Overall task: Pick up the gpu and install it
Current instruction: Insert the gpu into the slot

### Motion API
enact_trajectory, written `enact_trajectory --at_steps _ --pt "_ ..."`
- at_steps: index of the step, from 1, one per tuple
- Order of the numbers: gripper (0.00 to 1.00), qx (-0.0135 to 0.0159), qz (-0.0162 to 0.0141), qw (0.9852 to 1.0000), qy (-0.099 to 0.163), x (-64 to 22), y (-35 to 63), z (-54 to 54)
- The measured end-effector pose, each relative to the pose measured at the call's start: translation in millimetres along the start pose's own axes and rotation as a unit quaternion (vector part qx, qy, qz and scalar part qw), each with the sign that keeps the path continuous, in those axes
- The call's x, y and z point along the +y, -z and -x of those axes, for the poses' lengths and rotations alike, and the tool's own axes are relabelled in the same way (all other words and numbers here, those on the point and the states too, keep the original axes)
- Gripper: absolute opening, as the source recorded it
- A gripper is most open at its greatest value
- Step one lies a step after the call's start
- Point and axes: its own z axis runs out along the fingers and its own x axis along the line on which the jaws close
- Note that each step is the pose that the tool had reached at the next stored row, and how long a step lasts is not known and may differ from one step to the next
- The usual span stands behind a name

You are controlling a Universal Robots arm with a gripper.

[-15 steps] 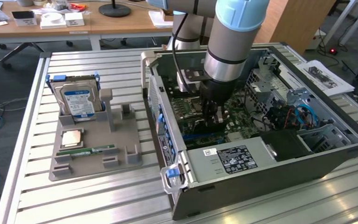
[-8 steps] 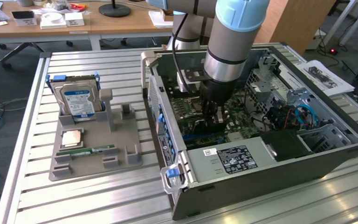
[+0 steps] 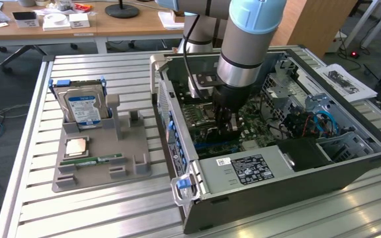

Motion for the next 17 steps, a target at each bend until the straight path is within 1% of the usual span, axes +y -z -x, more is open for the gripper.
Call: enact_trajectory --at_steps 17 --pt "0.27 -0.0002 -0.0001 1.0000 0.000 0.3 -1.8 -0.1"
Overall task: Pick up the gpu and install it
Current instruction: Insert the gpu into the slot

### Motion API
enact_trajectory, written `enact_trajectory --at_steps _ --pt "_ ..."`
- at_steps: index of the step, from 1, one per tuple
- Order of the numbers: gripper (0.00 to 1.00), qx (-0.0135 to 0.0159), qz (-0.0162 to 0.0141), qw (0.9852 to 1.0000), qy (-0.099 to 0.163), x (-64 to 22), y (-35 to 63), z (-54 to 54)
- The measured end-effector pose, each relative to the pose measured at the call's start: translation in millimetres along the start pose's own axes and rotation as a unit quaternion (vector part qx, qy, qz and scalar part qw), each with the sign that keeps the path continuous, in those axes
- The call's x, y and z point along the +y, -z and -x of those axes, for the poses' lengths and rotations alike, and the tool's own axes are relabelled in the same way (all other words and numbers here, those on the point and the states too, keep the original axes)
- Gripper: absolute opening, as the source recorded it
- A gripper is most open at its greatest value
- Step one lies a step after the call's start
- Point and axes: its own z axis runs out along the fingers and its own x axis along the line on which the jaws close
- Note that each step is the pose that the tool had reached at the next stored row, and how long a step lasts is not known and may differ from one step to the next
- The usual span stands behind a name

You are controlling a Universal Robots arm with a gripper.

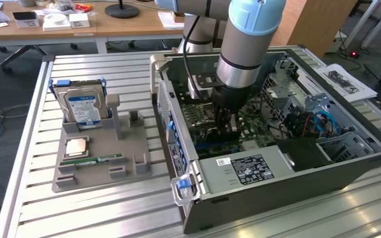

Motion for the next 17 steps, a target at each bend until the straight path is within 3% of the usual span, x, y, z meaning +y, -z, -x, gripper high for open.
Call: enact_trajectory --at_steps 10,11,12,13,15,16,17 --pt "0.27 -0.0001 0.0000 1.0000 0.000 0.0 -0.5 0.0" --pt "0.27 -0.0002 0.0000 1.0000 0.000 0.0 -0.5 0.0" --pt "0.27 -0.0021 -0.0008 1.0000 0.000 0.0 -2.0 0.4" --pt "0.27 -0.0013 -0.0004 1.0000 0.000 0.0 -1.6 0.3" --pt "0.32 -0.0001 -0.0001 1.0000 0.000 0.1 -0.6 0.0" --pt "0.40 0.0000 -0.0001 1.0000 0.000 0.1 -0.5 0.0" --pt "0.40 -0.0001 -0.0001 1.0000 0.000 0.1 -0.6 0.0"
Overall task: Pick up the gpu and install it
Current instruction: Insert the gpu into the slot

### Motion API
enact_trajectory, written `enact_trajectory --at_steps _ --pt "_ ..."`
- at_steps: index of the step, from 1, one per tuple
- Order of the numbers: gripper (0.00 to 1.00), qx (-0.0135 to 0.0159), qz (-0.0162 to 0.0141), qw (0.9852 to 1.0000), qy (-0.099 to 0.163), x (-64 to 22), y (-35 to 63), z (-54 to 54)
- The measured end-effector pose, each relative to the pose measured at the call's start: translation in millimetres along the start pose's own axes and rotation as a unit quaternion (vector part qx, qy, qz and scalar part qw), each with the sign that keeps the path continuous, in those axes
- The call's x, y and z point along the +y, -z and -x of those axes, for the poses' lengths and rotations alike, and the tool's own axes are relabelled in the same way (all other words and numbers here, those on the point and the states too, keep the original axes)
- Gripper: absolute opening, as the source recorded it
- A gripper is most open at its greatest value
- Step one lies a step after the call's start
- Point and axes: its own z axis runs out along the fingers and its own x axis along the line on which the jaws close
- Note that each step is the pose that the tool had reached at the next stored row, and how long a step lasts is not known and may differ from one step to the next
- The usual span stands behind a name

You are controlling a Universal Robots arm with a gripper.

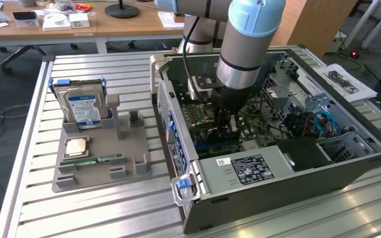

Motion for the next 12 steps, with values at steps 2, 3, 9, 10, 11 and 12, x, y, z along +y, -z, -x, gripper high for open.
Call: enact_trajectory --at_steps 2,3,9,10,11,12 --pt "0.40 0.0001 0.0000 1.0000 0.000 0.0 0.1 0.0" --pt "0.40 0.0000 0.0000 1.0000 0.000 0.0 0.1 0.0" --pt "0.40 0.0000 0.0001 1.0000 0.000 -0.2 7.3 0.2" --pt "0.40 0.0000 0.0000 1.0000 0.000 -0.2 9.2 0.3" --pt "0.40 0.0000 0.0000 1.0000 0.000 -0.3 11.4 0.4" --pt "0.40 0.0000 0.0001 1.0000 0.000 -0.3 13.3 0.5"
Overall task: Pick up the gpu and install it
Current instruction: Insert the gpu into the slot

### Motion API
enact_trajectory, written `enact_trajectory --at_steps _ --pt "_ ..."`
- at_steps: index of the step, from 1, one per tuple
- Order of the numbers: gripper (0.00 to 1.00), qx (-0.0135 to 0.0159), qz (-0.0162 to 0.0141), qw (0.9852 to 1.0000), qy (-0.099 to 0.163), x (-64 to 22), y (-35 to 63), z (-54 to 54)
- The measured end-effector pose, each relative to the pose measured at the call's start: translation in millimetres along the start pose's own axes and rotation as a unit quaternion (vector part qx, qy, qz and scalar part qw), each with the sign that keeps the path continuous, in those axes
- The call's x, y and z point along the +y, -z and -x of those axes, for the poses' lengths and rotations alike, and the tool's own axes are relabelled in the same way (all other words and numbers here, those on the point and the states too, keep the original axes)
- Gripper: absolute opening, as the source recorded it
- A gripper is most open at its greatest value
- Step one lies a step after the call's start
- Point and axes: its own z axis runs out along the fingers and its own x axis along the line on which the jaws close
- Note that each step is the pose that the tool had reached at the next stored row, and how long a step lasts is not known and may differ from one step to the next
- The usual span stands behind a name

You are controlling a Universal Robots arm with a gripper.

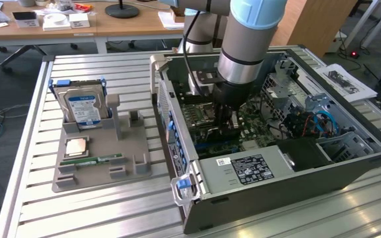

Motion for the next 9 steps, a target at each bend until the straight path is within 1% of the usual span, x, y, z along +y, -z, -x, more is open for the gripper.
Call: enact_trajectory --at_steps 2,9 --pt "0.40 0.0000 0.0000 1.0000 0.000 -0.1 2.2 0.1" --pt "0.40 -0.0006 0.0000 1.0000 0.000 -0.1 4.6 0.2"
